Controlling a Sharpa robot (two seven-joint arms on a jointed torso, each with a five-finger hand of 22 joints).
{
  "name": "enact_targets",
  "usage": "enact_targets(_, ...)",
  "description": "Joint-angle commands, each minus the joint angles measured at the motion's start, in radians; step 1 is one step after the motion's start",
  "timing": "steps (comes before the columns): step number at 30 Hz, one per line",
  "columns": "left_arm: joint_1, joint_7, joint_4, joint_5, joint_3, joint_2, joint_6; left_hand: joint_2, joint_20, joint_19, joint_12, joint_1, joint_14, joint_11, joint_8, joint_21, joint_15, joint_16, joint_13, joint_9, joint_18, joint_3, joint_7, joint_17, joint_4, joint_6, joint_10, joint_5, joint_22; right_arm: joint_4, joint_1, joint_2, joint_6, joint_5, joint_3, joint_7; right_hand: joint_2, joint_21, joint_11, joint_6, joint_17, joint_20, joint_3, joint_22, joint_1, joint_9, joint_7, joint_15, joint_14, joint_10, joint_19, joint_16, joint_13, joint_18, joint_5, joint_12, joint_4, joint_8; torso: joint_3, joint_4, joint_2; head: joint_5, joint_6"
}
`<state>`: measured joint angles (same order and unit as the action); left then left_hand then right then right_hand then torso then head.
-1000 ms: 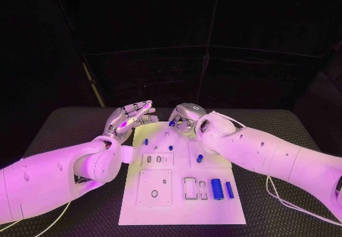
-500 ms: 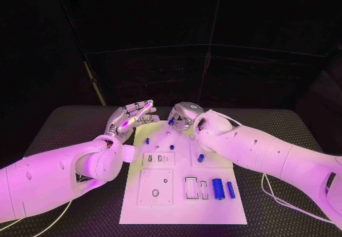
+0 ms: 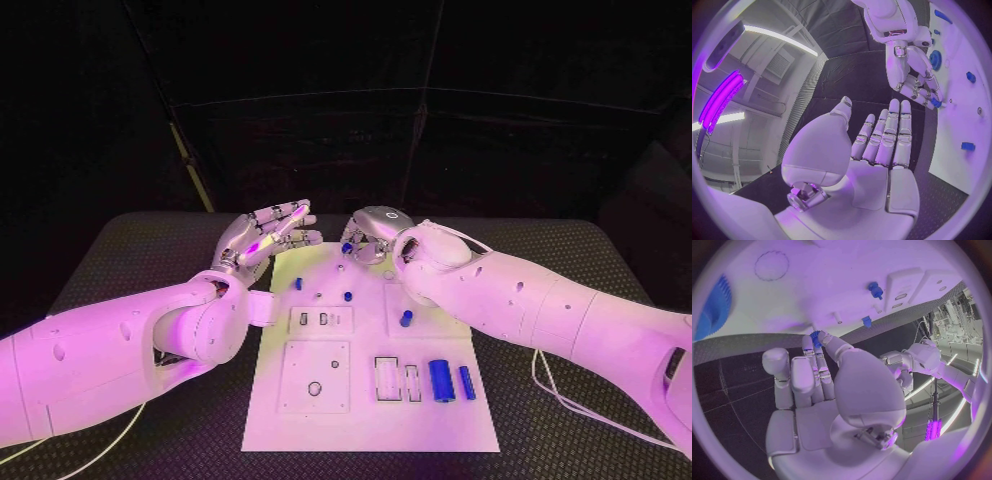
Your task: Assemble the parts on the task board
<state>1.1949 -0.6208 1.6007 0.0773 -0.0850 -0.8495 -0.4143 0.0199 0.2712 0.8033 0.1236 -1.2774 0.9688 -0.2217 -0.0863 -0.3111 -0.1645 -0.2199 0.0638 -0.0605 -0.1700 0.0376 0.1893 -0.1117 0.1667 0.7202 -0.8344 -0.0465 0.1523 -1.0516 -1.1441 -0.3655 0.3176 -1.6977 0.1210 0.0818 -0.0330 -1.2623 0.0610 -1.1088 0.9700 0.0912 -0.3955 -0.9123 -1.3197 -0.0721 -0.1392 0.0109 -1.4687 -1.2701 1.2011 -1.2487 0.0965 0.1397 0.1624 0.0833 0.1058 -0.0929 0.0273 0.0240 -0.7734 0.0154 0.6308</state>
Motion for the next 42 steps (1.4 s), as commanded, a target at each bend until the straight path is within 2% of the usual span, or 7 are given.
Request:
enact_targets(1,0.002,-0.006,0.001,-0.007,0.001,0.000,0.009,0.005,0.003,0.007,-0.007,-0.008,-0.001,-0.002,0.005,-0.005,-0.005,0.006,-0.001,0.002,-0.010,-0.003,0.084,0.001,-0.006,-0.003,0.004,-0.002,-0.001,-0.002,0.002,-0.001,-0.032,-0.020,-0.002,0.007,-0.006,-0.004,0.007,0.000,-0.002,0.002,-0.005,-0.002,0.004,-0.001,-0.005,0.003,-0.011,0.003,0.005,-0.003,0.000,-0.013,0.001,-0.006,-0.002,-0.002,0.0001,0.0014,0.000,0.000,-0.001)
enact_targets(15,0.002,-0.005,0.000,-0.007,0.001,-0.001,0.009,0.005,0.003,0.007,-0.007,-0.008,-0.001,-0.002,0.005,-0.005,-0.005,0.006,-0.001,0.002,-0.010,-0.003,0.084,0.001,-0.006,-0.003,0.004,-0.002,-0.001,0.000,0.002,-0.001,-0.017,-0.023,-0.003,0.012,-0.031,-0.001,0.023,0.036,-0.028,0.011,-0.012,0.010,0.021,0.006,-0.020,-0.010,-0.003,0.050,-0.010,0.009,-0.008,-0.011,-0.006,-0.023,-0.022,0.022,0.0007,0.0003,-0.001,0.000,-0.001)
enact_targets(22,0.003,-0.003,0.000,-0.007,0.001,-0.001,0.010,0.006,0.003,0.006,-0.008,-0.008,-0.001,-0.002,0.006,-0.005,-0.005,0.008,-0.001,0.002,-0.010,-0.003,0.084,0.002,-0.007,-0.004,0.005,-0.002,-0.001,0.006,0.002,0.004,0.008,-0.022,-0.003,0.013,-0.077,0.057,0.048,0.206,-0.147,0.036,0.021,0.110,0.037,0.009,-0.035,-0.032,0.030,0.197,-0.081,0.083,-0.031,0.009,-0.069,-0.016,-0.057,0.033,0.0009,0.0010,-0.002,0.000,-0.002)
enact_targets(29,0.003,-0.003,0.000,-0.007,0.001,-0.002,0.010,0.006,0.003,0.006,-0.008,-0.008,-0.001,-0.002,0.006,-0.005,-0.005,0.008,-0.001,0.002,-0.010,-0.003,0.084,0.002,-0.007,-0.004,0.005,-0.002,-0.001,-0.005,0.002,-0.005,0.040,-0.021,-0.003,0.018,-0.079,0.064,0.048,0.226,-0.158,0.036,0.041,0.121,0.032,0.007,-0.036,-0.032,0.030,0.214,-0.086,0.090,-0.030,0.010,-0.071,-0.009,-0.065,0.031,0.0004,-0.0004,-0.001,-0.001,-0.002)
enact_targets(34,0.003,-0.002,0.000,-0.007,0.001,-0.004,0.011,0.006,0.003,0.006,-0.008,-0.008,-0.001,-0.002,0.006,-0.005,-0.005,0.008,-0.001,0.002,-0.010,-0.003,0.084,0.002,-0.007,-0.004,0.005,-0.002,-0.001,-0.048,0.002,-0.046,0.079,-0.003,-0.003,0.019,-0.076,0.066,0.051,0.213,-0.160,0.037,0.053,0.123,0.024,0.003,-0.038,-0.033,0.028,0.208,-0.084,0.091,-0.026,0.010,-0.054,0.007,-0.073,0.025,-0.0005,-0.0014,0.000,0.001,-0.004)
enact_targets(39,0.003,-0.002,0.002,-0.007,0.001,-0.009,0.013,0.006,0.003,0.006,-0.009,-0.008,-0.002,-0.002,0.007,-0.004,-0.006,0.008,-0.001,0.002,-0.009,-0.003,0.084,0.003,-0.008,-0.003,0.006,-0.002,-0.002,-0.141,0.003,-0.144,0.109,0.053,-0.002,0.025,-0.072,0.060,0.051,0.177,-0.146,0.038,0.063,0.113,0.020,-0.002,-0.043,-0.033,0.022,0.177,-0.075,0.081,-0.021,0.008,-0.036,0.038,-0.087,0.014,-0.0013,-0.0043,0.002,0.001,-0.007)
enact_targets(42,0.003,-0.001,0.002,-0.007,0.001,-0.012,0.014,0.006,0.003,0.006,-0.009,-0.008,-0.002,-0.002,0.007,-0.004,-0.006,0.008,-0.001,0.002,-0.009,-0.003,0.084,0.003,-0.008,-0.003,0.006,-0.002,-0.002,-0.212,0.003,-0.221,0.098,0.113,-0.002,0.042,-0.075,0.039,0.033,0.151,-0.095,0.032,0.070,0.078,0.019,-0.005,-0.038,-0.022,0.007,0.072,-0.050,0.047,0.006,0.003,-0.025,0.104,-0.096,0.005,-0.0023,-0.0084,0.004,0.001,-0.009)
